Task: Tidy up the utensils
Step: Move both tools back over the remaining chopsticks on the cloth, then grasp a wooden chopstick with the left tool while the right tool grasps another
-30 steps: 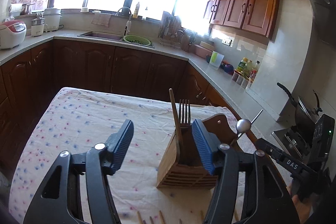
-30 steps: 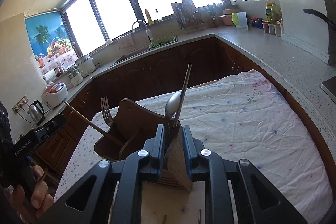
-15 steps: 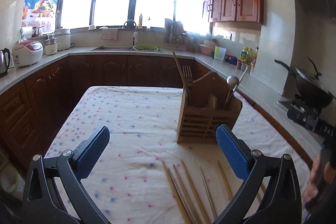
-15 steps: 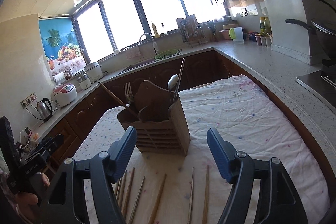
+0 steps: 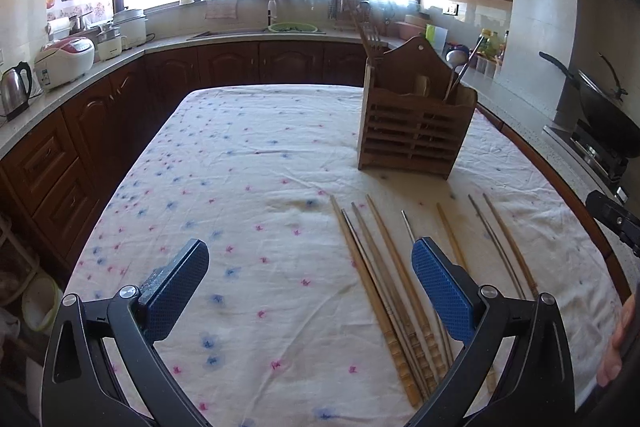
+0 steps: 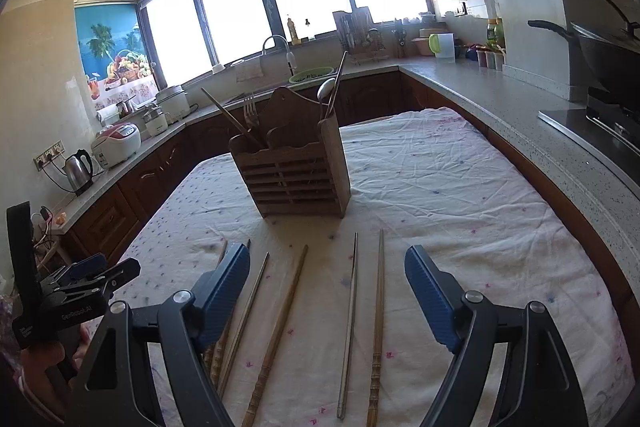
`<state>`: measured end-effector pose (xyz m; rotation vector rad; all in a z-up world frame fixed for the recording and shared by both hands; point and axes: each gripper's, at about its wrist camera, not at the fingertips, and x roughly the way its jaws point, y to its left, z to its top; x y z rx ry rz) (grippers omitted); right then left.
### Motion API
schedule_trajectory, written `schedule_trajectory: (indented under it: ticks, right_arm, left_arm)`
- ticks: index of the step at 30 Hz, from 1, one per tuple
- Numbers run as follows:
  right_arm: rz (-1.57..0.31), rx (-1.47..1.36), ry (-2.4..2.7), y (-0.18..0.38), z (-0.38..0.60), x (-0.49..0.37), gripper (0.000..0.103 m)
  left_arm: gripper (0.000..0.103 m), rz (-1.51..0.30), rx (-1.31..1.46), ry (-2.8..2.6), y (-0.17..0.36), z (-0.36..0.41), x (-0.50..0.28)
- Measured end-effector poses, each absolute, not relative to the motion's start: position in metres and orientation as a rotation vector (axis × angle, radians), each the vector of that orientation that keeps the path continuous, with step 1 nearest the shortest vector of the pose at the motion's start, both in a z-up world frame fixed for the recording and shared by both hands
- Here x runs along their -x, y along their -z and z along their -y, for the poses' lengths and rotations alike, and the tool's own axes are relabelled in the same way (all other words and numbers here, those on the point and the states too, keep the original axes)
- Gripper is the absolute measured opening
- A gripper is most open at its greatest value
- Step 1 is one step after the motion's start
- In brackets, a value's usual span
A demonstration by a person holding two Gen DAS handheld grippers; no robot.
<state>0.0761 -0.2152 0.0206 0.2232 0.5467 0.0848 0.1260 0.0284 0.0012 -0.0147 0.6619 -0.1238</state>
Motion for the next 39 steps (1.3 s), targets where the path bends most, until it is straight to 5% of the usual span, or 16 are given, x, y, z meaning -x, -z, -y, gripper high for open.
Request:
schedule_trajectory:
  ticks: [8,12,19,23,39]
  right_arm:
    - [-0.618,-0.229,-0.116,-0.004,0.202,-0.087,0.08]
    - [-0.679,-0.243,-0.138,0.006,0.196,-0.106,0.063]
    - [-0.797,-0.269,-0.158,0.026,0.188,-0.144,0.041]
    - [-0.857,-0.26,-0.156,0.039,0.182,-0.165,0.029]
    - [-0.965,-0.153,-0.124,0.073,0.154,-0.219,0.019]
  left_arm:
    - [0.102,-0.753,0.05,0.108,0.017,-0.035,-0.146]
    - [0.098,-0.799,0.067,0.135,0.022,-0.033,-0.163]
    - [0.039,-0.943,0.141,0.247,0.041,-0.021,-0.214]
    - [0.024,-0.999,0.179,0.286,0.052,-0.015,-0.242]
    - [0.008,-1.047,0.1,0.287,0.073,0.008,-0.293]
